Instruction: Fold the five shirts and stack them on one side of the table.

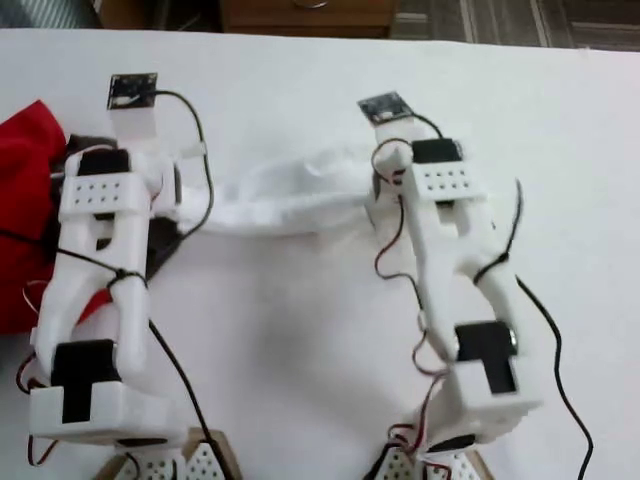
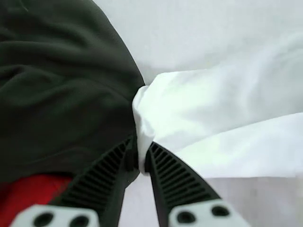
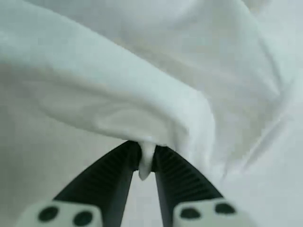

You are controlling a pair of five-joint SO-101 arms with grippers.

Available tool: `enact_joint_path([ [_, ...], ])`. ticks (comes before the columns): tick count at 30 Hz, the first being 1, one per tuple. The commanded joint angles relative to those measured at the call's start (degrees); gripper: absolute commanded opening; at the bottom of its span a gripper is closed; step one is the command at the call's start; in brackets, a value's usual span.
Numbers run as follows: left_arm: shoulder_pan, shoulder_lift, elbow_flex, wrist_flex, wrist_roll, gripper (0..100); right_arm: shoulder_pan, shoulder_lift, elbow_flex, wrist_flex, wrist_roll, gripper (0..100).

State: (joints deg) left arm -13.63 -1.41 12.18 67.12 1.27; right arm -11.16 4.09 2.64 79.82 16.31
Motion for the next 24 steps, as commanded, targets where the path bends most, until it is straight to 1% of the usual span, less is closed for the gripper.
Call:
enact_joint_path([
  [1, 0.4, -3.3, -6.2, 6.1, -0.3, 3, -1.9, -13.4, -1.2, 4.1, 3.0, 1.9],
  [8, 0.6, -3.3, -16.8, 22.2, -0.4, 3, -4.6, -28.8, -0.9, 9.3, 4.1, 1.9],
  [10, 0.6, -3.2, -16.8, 25.2, -0.6, 3, -4.4, -30.9, 2.0, 9.9, 6.9, 1.9],
  [12, 0.6, -2.8, -14.5, 26.5, -0.8, 3, -4.1, -32.5, 8.1, 9.6, 9.8, 1.9],
  [15, 0.7, -2.8, -8.5, 24.0, -5.0, 3, -3.1, -34.3, 20.2, 5.1, 12.0, 1.9],
  [18, 0.7, -2.8, -1.5, 18.2, -8.5, 3, -1.7, -36.2, 31.0, -4.2, 12.1, 1.9],
  [21, 0.7, -2.8, 5.2, 11.3, -11.3, 3, -1.5, -36.3, 38.8, -12.9, 12.1, 1.9],
  [24, 0.7, -2.8, 10.4, 4.7, -12.4, 3, -1.4, -35.5, 43.3, -18.9, 12.1, 1.9],
])
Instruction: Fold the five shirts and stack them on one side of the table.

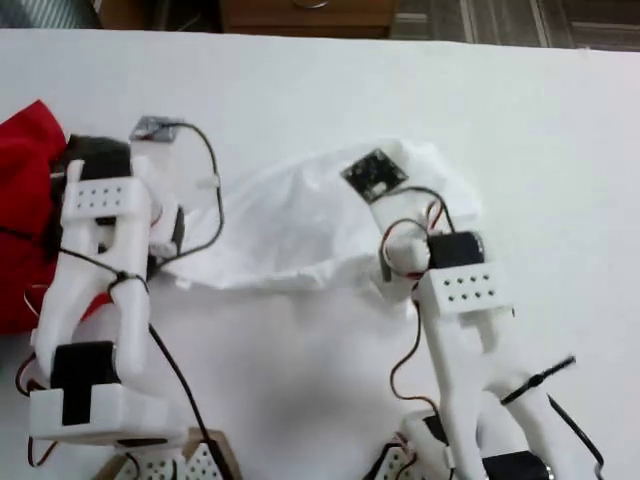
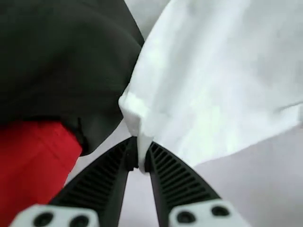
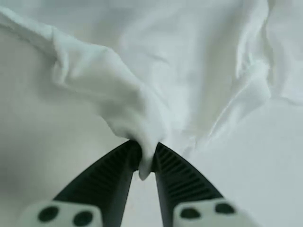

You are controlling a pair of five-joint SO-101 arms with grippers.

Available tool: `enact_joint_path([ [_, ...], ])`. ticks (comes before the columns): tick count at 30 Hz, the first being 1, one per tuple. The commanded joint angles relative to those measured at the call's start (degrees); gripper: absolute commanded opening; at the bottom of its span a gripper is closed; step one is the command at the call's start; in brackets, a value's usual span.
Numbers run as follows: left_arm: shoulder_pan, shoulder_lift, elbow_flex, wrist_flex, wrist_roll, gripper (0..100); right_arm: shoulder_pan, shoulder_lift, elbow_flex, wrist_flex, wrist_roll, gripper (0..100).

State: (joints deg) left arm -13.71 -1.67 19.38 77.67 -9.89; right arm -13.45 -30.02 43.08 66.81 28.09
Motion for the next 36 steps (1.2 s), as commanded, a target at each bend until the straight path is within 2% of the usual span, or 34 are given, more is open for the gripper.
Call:
enact_joint_path([
  [1, 0.8, -2.5, 4.4, -7.5, -1.2, 3, 1.1, -1.1, 3.8, -7.3, 0.3, 1.9],
  [4, 1.0, -2.5, 6.5, -10.4, -0.9, 3, 1.0, -0.7, 5.2, -8.7, -0.2, 1.9],
  [7, 4.4, -2.6, 6.7, -8.9, -0.7, 3, 2.2, -1.3, 5.5, -7.8, 0.1, 1.9],
  [12, 13.4, -3.2, 4.7, -7.0, 1.9, 3, 11.6, -1.5, 5.7, -5.7, 0.4, 1.9],
  [17, 13.5, -3.2, 0.0, -7.0, 4.5, 3, 17.5, -6.7, 5.5, -8.1, 2.3, 1.9],
  [27, 14.0, -3.1, 2.5, -7.0, 4.7, 3, 12.7, -18.2, 11.6, -8.0, 2.2, 1.9],
  [29, 13.9, -3.2, 2.2, -7.0, 4.7, 3, 13.0, -19.6, 12.6, -8.2, 0.4, 1.9],
  [32, 13.5, -3.3, -2.3, -5.5, 4.7, 3, 13.5, -23.1, 12.1, -8.8, -3.1, 1.9],
  [36, 13.5, -5.6, -11.8, 2.0, 4.7, 3, 13.4, -27.7, 8.4, -9.0, -3.3, 1.9],
])
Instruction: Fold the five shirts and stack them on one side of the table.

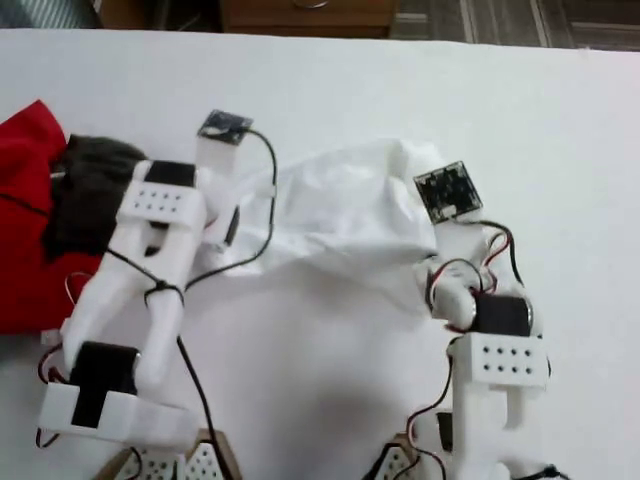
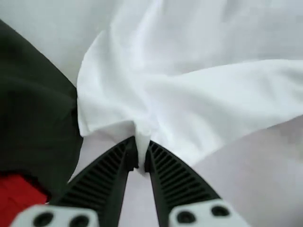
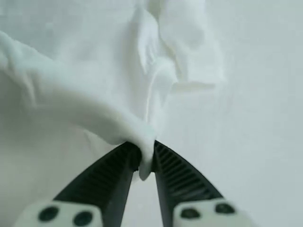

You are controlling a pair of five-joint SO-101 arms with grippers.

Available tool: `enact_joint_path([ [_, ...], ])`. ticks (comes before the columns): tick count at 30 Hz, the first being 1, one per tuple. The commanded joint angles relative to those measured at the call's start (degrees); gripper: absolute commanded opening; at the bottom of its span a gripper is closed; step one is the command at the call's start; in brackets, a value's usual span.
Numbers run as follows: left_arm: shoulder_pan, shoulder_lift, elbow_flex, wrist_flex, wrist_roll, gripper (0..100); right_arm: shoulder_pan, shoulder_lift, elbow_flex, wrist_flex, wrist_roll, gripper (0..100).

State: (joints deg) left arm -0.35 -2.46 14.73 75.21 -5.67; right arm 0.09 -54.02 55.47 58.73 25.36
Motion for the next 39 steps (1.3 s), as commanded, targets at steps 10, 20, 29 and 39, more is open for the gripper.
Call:
enact_joint_path([
  [10, 0.1, -23.9, -16.7, 9.7, 0.3, 3, 0.1, -2.2, -30.6, 6.3, -0.6, 1.9],
  [20, 0.1, -36.3, -16.7, 6.5, 0.7, 3, 0.2, 4.4, -52.1, 8.7, -0.6, 1.9],
  [29, -4.0, -40.3, -16.4, 2.6, 14.1, 3, 0.2, 4.0, -62.7, 13.1, -0.6, 1.9],
  [39, -9.1, -40.6, -16.7, 2.3, 23.6, 3, 0.2, 0.5, -63.9, 12.7, -0.7, 1.9],
])
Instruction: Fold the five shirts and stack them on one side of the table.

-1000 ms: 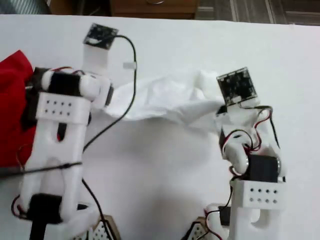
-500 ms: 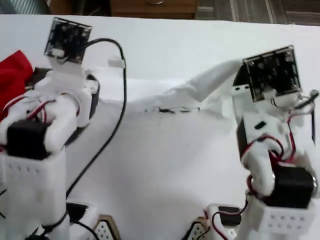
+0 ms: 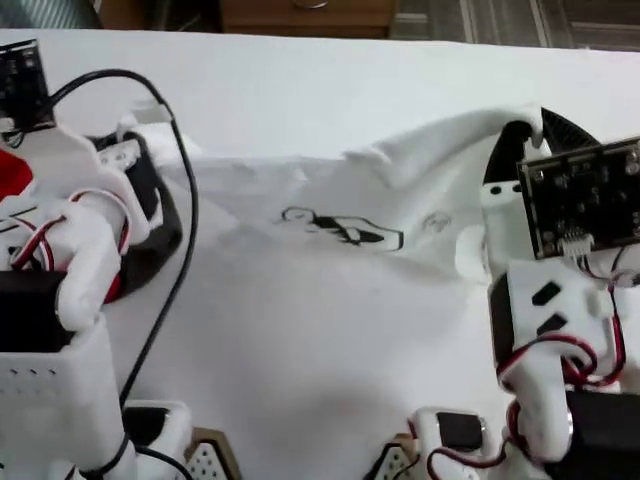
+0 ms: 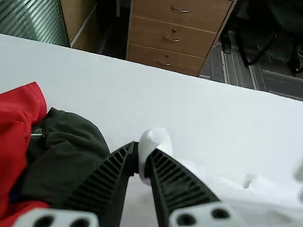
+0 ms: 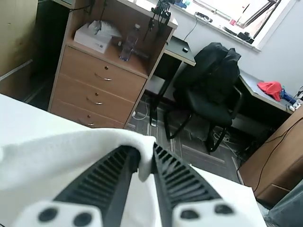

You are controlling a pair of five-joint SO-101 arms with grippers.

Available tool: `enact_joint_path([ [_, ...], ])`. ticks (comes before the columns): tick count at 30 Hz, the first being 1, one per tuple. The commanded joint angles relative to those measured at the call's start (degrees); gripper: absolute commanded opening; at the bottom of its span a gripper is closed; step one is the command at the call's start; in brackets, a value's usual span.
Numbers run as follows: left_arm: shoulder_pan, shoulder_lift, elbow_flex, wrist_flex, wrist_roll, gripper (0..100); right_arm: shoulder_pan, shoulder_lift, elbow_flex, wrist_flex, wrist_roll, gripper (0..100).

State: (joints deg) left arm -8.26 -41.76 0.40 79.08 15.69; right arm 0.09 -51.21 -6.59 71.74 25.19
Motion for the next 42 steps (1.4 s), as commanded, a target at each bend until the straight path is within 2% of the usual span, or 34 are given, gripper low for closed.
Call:
enact_joint_path([
  [1, -1.3, -1.4, -2.4, -1.6, 2.9, 3, 0.2, -3.3, -1.8, -0.3, -0.5, 1.9],
  [7, -1.3, -1.5, -5.6, -1.0, 3.1, 3, 0.2, -8.2, -1.6, 0.0, -0.5, 1.9],
  [18, -1.3, -8.7, -14.5, 5.2, 2.9, 3, 0.1, -15.3, -1.8, -0.3, -0.8, 1.9],
  [22, -1.3, -12.2, -14.7, 6.8, 2.9, 3, 0.1, -18.9, -1.8, 0.7, -3.5, 1.9],
  [42, -1.4, -14.9, -14.5, 9.4, 2.9, 3, 0.2, -27.4, -1.4, 1.4, -3.6, 1.9],
])
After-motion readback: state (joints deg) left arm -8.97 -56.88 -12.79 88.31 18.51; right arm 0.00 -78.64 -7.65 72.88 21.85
